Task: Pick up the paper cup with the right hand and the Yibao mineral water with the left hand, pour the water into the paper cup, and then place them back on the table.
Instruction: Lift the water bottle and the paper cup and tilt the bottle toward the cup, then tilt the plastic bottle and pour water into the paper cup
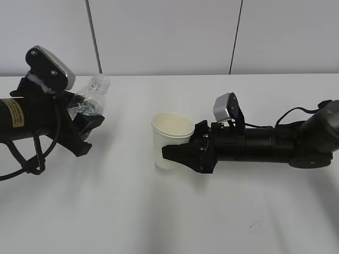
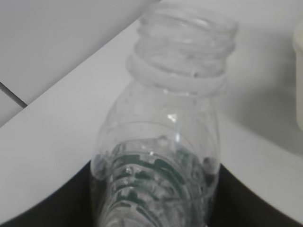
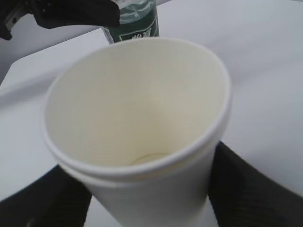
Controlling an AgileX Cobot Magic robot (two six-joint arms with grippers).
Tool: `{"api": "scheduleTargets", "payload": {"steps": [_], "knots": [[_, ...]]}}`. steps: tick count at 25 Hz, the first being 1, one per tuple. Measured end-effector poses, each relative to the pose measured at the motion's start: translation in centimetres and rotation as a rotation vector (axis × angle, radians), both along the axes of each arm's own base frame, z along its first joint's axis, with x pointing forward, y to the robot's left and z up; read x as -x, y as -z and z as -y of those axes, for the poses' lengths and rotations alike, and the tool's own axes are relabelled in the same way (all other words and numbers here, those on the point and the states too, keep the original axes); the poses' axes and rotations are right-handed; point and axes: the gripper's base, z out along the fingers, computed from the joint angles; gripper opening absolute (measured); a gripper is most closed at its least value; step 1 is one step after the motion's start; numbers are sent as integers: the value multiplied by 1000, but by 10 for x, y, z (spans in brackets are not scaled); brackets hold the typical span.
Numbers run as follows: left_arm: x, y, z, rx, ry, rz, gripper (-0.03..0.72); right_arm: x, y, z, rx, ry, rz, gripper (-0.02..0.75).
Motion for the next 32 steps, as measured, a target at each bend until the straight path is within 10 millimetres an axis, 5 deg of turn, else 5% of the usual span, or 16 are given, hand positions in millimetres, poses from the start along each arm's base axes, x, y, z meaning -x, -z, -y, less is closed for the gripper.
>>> {"api": "scheduleTargets", "payload": {"steps": [32], "knots": [[-3,-41,23,-411,48,26,385,-33,-40,-52,168,-252,-79,539]]}}
